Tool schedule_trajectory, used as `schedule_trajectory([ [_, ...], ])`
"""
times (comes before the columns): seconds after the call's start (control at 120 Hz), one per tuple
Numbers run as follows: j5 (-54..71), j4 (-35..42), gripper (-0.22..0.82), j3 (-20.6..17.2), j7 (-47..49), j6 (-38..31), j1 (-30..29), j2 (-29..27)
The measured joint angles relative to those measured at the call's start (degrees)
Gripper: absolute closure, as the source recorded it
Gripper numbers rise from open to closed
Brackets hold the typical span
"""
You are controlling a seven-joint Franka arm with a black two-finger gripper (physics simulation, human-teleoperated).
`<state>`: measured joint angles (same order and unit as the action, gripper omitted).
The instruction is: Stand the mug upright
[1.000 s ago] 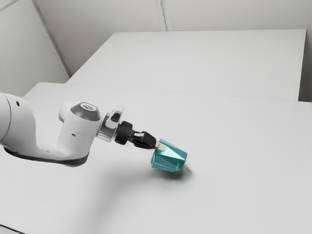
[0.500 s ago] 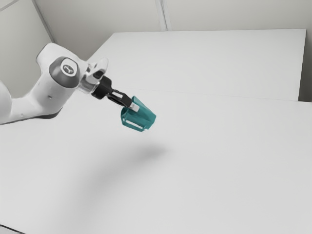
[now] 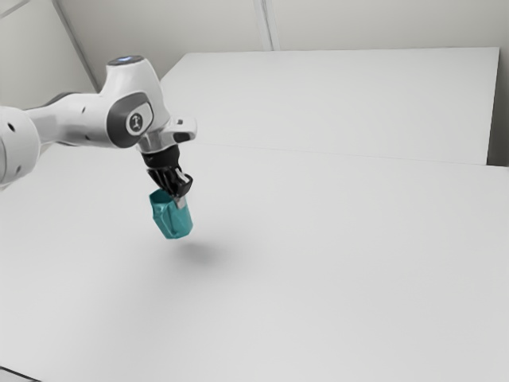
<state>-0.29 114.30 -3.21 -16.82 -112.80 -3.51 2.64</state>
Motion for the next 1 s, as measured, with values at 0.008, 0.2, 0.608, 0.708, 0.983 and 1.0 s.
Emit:
schedule_trajectory([
  [0.008, 0.07, 0.12, 0.79, 0.07, 0.42, -0.21, 0.01, 0.02],
  [0.2, 0.86, 4.04, 0.79, 0.96, 8.8, -4.7, -0.61, 0.75],
  [0.608, 0.98, 5.4, 0.48, 1.13, 19.9, -9.39, -0.43, 2.45],
  [0.708, 0.93, 5.42, 0.3, 1.2, 21.61, -9.85, -0.28, 2.42],
  [0.983, 3.33, -14.34, 0.08, -1.23, 24.96, 3.31, -0.38, -0.19],
  [1.0, 3.43, -16.09, 0.08, -1.44, 25.11, 4.83, -0.18, -0.32],
])
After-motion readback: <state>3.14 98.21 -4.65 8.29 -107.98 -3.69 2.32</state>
